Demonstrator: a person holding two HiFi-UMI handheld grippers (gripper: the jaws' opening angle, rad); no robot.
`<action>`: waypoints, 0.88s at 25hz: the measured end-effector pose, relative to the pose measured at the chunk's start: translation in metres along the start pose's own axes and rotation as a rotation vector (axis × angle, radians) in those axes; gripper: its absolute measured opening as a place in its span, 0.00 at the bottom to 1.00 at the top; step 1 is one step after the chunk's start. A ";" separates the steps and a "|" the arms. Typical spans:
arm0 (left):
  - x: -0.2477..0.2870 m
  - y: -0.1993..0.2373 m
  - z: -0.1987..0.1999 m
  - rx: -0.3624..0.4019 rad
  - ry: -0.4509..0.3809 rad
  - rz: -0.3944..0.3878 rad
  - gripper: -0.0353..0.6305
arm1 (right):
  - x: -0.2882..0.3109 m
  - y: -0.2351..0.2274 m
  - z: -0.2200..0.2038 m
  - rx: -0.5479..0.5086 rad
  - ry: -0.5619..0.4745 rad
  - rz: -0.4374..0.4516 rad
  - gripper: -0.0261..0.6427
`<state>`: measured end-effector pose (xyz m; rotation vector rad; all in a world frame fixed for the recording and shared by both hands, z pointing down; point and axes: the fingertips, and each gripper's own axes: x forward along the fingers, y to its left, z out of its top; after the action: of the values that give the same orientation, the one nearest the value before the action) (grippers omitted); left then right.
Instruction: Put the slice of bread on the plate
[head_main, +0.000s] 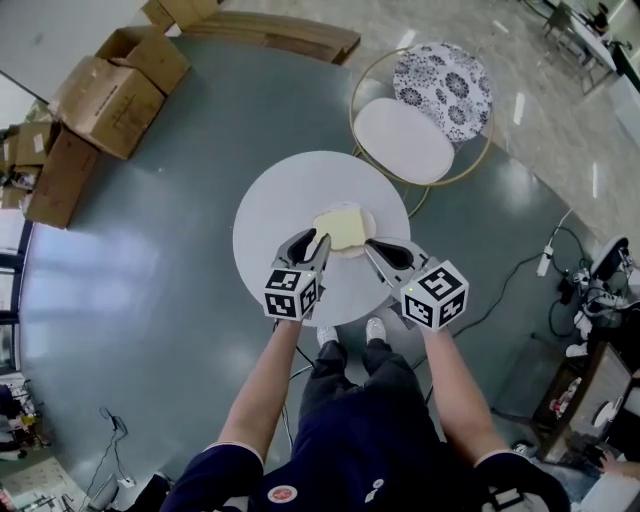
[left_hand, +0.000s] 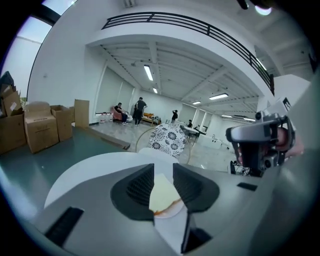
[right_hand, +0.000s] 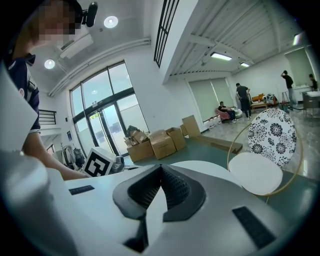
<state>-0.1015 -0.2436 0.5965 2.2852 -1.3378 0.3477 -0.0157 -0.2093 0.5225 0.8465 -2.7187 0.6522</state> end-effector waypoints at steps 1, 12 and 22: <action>-0.005 -0.005 0.007 0.009 -0.014 -0.007 0.23 | -0.002 0.002 0.004 -0.006 -0.006 0.002 0.05; -0.055 -0.055 0.061 0.084 -0.139 -0.091 0.07 | -0.025 0.027 0.038 -0.066 -0.079 0.020 0.05; -0.096 -0.098 0.103 0.095 -0.232 -0.182 0.06 | -0.045 0.052 0.062 -0.139 -0.135 0.046 0.05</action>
<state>-0.0653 -0.1832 0.4400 2.5680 -1.2289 0.0886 -0.0145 -0.1785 0.4346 0.8242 -2.8715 0.4219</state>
